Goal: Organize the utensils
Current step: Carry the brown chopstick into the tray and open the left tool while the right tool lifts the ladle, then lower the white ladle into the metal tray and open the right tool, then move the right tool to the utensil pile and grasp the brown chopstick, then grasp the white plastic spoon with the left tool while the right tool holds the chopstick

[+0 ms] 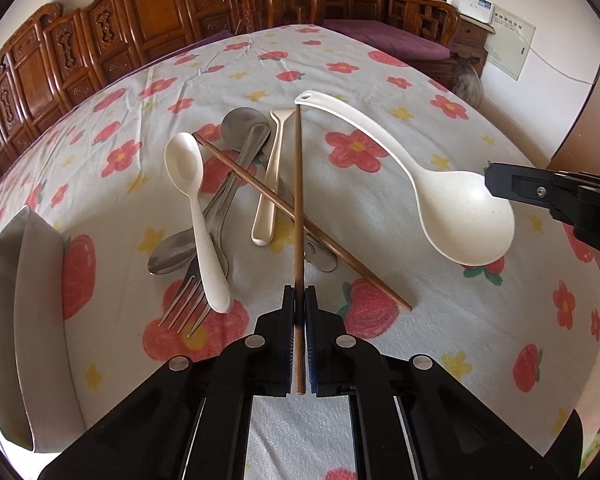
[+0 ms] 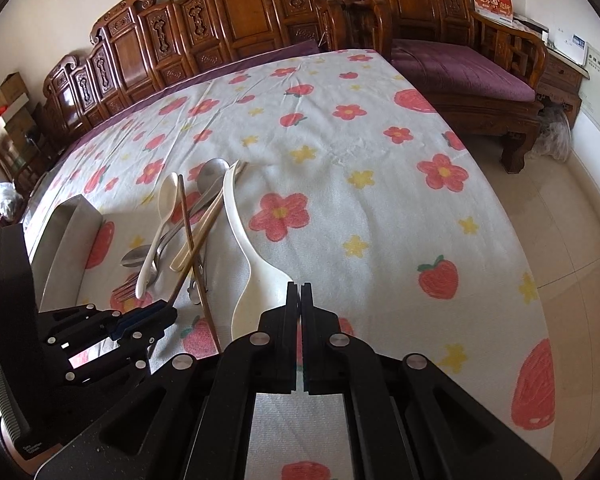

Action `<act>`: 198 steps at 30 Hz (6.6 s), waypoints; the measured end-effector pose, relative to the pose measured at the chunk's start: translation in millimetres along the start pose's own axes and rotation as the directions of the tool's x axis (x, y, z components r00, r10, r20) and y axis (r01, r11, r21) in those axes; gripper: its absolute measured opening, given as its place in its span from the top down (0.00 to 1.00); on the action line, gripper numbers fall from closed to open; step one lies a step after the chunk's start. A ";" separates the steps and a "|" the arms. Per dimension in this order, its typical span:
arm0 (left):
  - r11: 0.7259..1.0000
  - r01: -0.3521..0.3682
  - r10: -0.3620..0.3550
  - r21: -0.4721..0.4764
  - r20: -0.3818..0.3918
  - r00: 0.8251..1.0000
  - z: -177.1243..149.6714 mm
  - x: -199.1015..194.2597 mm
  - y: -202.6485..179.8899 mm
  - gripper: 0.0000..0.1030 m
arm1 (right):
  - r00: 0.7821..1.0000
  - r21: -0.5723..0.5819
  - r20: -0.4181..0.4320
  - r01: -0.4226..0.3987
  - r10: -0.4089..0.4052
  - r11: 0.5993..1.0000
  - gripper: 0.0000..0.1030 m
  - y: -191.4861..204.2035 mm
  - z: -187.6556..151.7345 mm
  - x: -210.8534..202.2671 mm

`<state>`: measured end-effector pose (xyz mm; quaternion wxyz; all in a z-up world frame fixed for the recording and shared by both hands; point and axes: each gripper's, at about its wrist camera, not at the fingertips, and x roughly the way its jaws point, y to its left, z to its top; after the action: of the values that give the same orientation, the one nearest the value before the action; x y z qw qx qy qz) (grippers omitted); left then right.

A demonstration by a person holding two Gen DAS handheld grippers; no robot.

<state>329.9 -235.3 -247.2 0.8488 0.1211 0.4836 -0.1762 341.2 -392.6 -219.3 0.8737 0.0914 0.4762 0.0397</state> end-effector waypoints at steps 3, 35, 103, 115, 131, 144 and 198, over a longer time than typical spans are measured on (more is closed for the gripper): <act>1.000 0.005 -0.005 -0.005 0.011 1.000 -1.8 -7.2 0.3 0.96 | 1.000 -0.002 0.002 0.000 0.000 1.000 0.98 1.1 0.2 -0.5; 0.991 -0.074 0.088 -0.111 0.120 0.989 -25.3 -97.8 96.5 0.96 | 0.995 -0.161 0.050 -0.076 0.085 0.984 0.98 79.1 -2.1 -30.8; 0.949 -0.071 0.143 -0.308 0.216 0.966 -134.3 -183.7 265.7 0.95 | 0.996 -0.276 -0.014 -0.091 0.091 0.957 0.98 317.5 -9.2 20.9; 0.963 -0.070 0.128 -0.258 0.213 0.969 -140.6 -178.5 254.2 0.95 | 0.991 -0.323 -0.007 -0.129 0.134 0.937 0.95 338.6 -18.6 15.6; 0.973 -0.066 0.115 -0.219 0.217 0.969 -145.7 -172.6 235.1 0.86 | 0.983 -0.436 0.057 -0.131 0.173 0.890 0.95 292.5 -53.2 -42.2; 0.978 -0.069 0.116 -0.197 0.237 0.965 -147.1 -178.0 219.7 0.34 | 0.989 -0.410 0.081 -0.079 0.123 0.909 0.81 215.3 -69.3 -48.2; 0.983 0.140 -0.132 -0.120 0.067 0.989 7.1 -64.7 88.5 0.34 | 0.971 -0.175 -0.146 -0.213 0.189 0.961 0.94 63.4 24.5 40.4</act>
<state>341.9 -145.9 -184.7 0.8545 0.0294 0.4757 -0.2068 384.8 -327.2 -227.2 0.8375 0.0530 0.5135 0.1792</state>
